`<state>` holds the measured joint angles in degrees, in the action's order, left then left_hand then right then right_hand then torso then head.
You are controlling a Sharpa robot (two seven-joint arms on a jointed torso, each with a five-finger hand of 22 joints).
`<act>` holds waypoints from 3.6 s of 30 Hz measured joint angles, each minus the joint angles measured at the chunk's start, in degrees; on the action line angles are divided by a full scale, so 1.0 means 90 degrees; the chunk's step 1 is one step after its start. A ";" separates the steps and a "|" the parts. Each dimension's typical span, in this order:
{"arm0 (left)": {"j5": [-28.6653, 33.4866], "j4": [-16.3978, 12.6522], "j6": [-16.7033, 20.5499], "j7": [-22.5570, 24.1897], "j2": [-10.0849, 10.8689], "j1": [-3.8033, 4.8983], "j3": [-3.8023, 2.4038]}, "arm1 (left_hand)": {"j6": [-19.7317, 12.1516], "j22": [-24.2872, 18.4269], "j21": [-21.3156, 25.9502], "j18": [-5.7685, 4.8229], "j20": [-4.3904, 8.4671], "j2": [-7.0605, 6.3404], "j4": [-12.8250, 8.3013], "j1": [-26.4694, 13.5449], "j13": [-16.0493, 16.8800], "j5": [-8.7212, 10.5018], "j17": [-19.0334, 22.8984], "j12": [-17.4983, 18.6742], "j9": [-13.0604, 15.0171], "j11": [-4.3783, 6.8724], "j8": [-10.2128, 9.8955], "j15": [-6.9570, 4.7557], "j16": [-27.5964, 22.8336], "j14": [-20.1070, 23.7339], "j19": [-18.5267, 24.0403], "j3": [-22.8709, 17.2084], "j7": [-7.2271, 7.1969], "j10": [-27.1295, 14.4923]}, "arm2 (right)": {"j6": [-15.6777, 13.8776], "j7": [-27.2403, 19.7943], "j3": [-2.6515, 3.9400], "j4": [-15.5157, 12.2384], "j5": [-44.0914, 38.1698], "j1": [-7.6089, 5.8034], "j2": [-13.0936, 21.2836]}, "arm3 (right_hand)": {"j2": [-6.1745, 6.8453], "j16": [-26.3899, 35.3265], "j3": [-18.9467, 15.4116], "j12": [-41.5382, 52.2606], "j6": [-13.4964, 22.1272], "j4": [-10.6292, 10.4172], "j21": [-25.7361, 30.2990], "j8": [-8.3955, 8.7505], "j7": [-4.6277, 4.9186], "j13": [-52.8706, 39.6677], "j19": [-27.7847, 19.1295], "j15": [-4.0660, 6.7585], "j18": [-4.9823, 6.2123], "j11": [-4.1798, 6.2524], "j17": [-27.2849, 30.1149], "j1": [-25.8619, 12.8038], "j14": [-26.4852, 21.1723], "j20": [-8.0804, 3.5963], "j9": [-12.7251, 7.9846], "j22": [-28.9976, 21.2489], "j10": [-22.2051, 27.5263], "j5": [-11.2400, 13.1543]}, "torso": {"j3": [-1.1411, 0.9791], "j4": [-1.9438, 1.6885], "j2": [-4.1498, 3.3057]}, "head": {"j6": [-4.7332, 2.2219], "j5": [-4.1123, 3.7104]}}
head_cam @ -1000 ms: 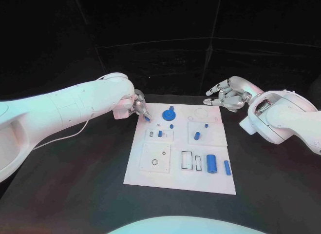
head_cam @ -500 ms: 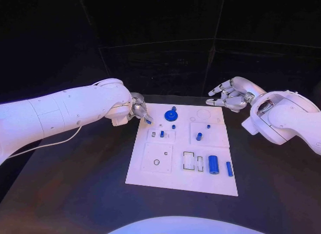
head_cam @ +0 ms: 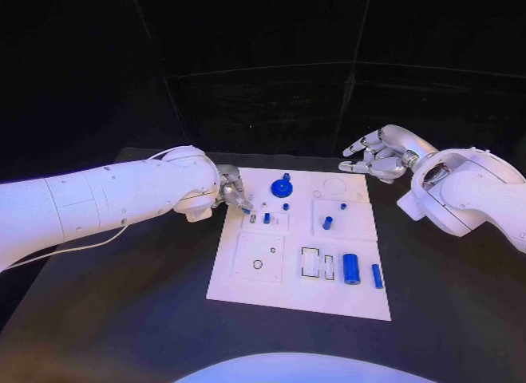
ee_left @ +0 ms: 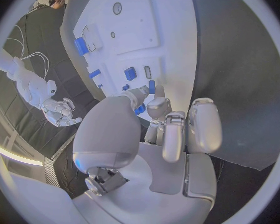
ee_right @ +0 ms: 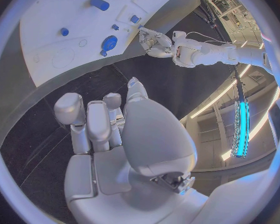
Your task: Assemble the parts on the task board
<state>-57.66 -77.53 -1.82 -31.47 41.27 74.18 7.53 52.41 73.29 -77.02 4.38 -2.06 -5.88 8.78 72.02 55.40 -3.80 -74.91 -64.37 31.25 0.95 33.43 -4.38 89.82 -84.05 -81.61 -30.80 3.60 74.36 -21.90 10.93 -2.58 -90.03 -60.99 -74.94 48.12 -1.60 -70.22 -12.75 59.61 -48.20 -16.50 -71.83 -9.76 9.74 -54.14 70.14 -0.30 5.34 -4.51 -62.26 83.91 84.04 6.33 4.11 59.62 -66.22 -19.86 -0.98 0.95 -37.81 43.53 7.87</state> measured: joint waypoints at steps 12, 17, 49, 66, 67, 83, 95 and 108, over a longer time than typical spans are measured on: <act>-0.0209 -0.0210 0.0280 -0.0013 -0.0006 -0.0088 0.0003 | 0.0001 0.0009 0.0000 0.0001 0.0000 -0.0044 -0.0064 -0.0060 0.0010 0.0012 0.0000 0.0000 0.0011 0.0030 0.0016 0.0000 0.0000 0.0000 0.0000 -0.0077 0.0001 0.0032 | 0.0009 -0.0003 0.0000 0.0014 0.0000 0.0000 -0.0027 | 0.0000 0.0000 0.0000 0.0000 0.0000 0.0000 0.0000 0.0000 0.0000 0.0000 0.0000 0.0000 0.0000 0.0000 0.0001 0.0000 0.0000 0.0000 0.0000 0.0000 0.0000 0.0000 | -0.0003 0.0010 -0.0001 | 0.0020 -0.0010; -0.0238 -0.0210 0.0270 -0.0044 -0.0015 -0.0093 0.0003 | 0.0001 0.0008 0.0000 0.0001 0.0000 -0.0067 -0.0072 -0.0083 0.0003 0.0014 0.0000 0.0000 0.0010 0.0030 0.0016 0.0000 0.0000 0.0000 0.0000 -0.0085 0.0001 0.0033 | 0.0012 -0.0003 0.0000 0.0015 0.0000 0.0001 -0.0033 | 0.0000 0.0000 0.0000 0.0000 0.0000 0.0000 0.0000 0.0000 0.0000 0.0000 0.0000 0.0000 0.0001 0.0000 0.0001 0.0000 0.0000 0.0000 0.0000 0.0000 0.0000 0.0000 | -0.0007 0.0010 -0.0001 | 0.0015 -0.0020; -0.0275 -0.0170 -0.0077 -0.0155 -0.0106 -0.0104 0.0031 | 0.0001 0.0006 0.0000 0.0000 0.0000 -0.0088 -0.0126 -0.0105 0.0004 0.0010 0.0000 0.0001 0.0018 0.0027 0.0034 0.0000 0.0000 0.0000 0.0000 -0.0174 0.0002 0.0030 | 0.0021 -0.0004 0.0000 0.0011 0.0000 0.0001 -0.0041 | 0.0000 0.0000 0.0000 0.0000 0.0000 0.0000 0.0000 0.0000 0.0000 0.0000 0.0000 0.0000 0.0000 0.0000 -0.0003 0.0000 0.0000 0.0000 0.0000 0.0000 0.0000 0.0001 | -0.0007 0.0003 0.0002 | 0.0049 -0.0034; -0.0277 -0.0145 -0.0190 -0.0165 -0.0121 -0.0100 0.0032 | 0.0012 0.0015 0.0000 0.0000 0.0000 -0.0107 -0.0132 -0.0140 -0.0002 0.0010 0.0000 0.0002 0.0041 0.0032 0.0110 0.0000 0.0000 0.0000 0.0000 -0.0180 -0.0039 0.0078 | 0.0024 -0.0005 0.0000 0.0010 0.0000 0.0001 -0.0040 | 0.0000 0.0000 0.0000 0.0000 0.0000 0.0000 0.0000 0.0000 0.0000 0.0000 0.0000 0.0000 0.0000 0.0000 -0.0002 0.0000 0.0000 0.0000 0.0000 0.0000 0.0000 0.0001 | -0.0006 0.0006 0.0000 | 0.0074 -0.0038; -0.0277 -0.0140 -0.0195 -0.0165 -0.0124 -0.0100 0.0032 | 0.0014 0.0015 0.0000 0.0001 0.0000 -0.0120 -0.0132 -0.0154 -0.0007 0.0010 0.0000 0.0001 0.0042 0.0032 0.0112 0.0000 0.0000 0.0000 0.0000 -0.0180 -0.0041 0.0078 | 0.0024 -0.0005 0.0000 0.0010 0.0000 0.0001 -0.0040 | 0.0000 0.0000 0.0000 0.0000 0.0000 0.0000 0.0000 0.0000 0.0000 0.0000 0.0000 0.0000 0.0000 0.0000 -0.0002 0.0000 0.0000 0.0000 0.0000 0.0000 0.0000 0.0001 | -0.0006 0.0006 0.0000 | 0.0074 -0.0039; -0.0295 0.0041 -0.0312 -0.0201 -0.0272 -0.0091 0.0035 | 0.0214 0.0049 0.0000 0.0000 0.0040 -0.0276 -0.0532 -0.0594 0.0117 0.0025 0.0000 -0.0120 0.0013 0.0107 0.0189 -0.0024 0.0000 0.0024 -0.0041 -0.0524 -0.0179 0.0160 | 0.0025 -0.0005 0.0000 0.0004 0.0000 0.0001 -0.0038 | 0.0000 0.0000 0.0000 0.0000 0.0000 0.0000 0.0000 0.0000 0.0000 0.0000 0.0000 0.0000 0.0000 0.0000 -0.0001 0.0000 0.0000 0.0000 0.0000 0.0000 0.0000 0.0001 | -0.0007 0.0009 0.0004 | 0.0082 -0.0049; -0.0297 0.0143 -0.0365 -0.0216 -0.0353 -0.0088 0.0035 | 0.0278 0.0079 0.0000 0.0000 0.0059 -0.0274 -0.0458 -0.0728 0.0158 0.0026 0.0000 -0.0145 0.0001 0.0111 0.0209 -0.0049 0.0000 -0.0001 -0.0059 -0.0376 -0.0208 0.0179 | 0.0025 -0.0004 0.0000 -0.0008 0.0000 0.0001 -0.0027 | 0.0000 0.0000 0.0000 0.0000 0.0000 0.0000 0.0000 0.0000 0.0000 0.0000 0.0000 0.0000 0.0000 0.0000 0.0000 0.0000 0.0000 0.0000 0.0000 0.0000 0.0000 0.0001 | -0.0007 0.0010 0.0004 | 0.0081 -0.0078; -0.0297 0.0193 -0.0369 -0.0227 -0.0398 -0.0101 0.0046 | 0.0347 0.0115 -0.0001 0.0000 0.0081 -0.0306 -0.0308 -0.0884 0.0212 0.0027 0.0000 -0.0219 -0.0013 0.0136 0.0208 -0.0048 0.0000 -0.0002 -0.0081 -0.0054 -0.0229 0.0203 | 0.0024 -0.0004 0.0000 -0.0011 0.0000 0.0001 -0.0027 | -0.0034 0.0000 -0.0034 0.0000 0.0000 0.0001 0.0025 0.0000 0.0000 0.0000 0.0000 0.0000 0.0000 0.0000 0.0001 -0.0034 0.0000 0.0000 0.0000 0.0000 0.0000 0.0001 | -0.0007 0.0007 0.0004 | 0.0086 -0.0095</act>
<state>-60.33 -75.79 -5.14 -33.52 37.70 73.27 7.95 55.53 74.32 -77.03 4.39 -1.34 -8.63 6.01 64.06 57.31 -3.56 -74.91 -66.34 31.13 2.17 35.30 -4.81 89.82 -84.06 -82.35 -31.28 1.55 76.19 -21.68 10.89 -2.58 -90.13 -60.99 -74.93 47.88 -1.91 -70.22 -13.06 59.60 -48.20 -16.48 -71.61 -9.76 9.74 -54.14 70.14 -0.30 5.34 -4.51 -62.26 83.61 84.04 6.34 4.11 59.62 -66.22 -19.86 -1.04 1.01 -37.78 44.30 7.01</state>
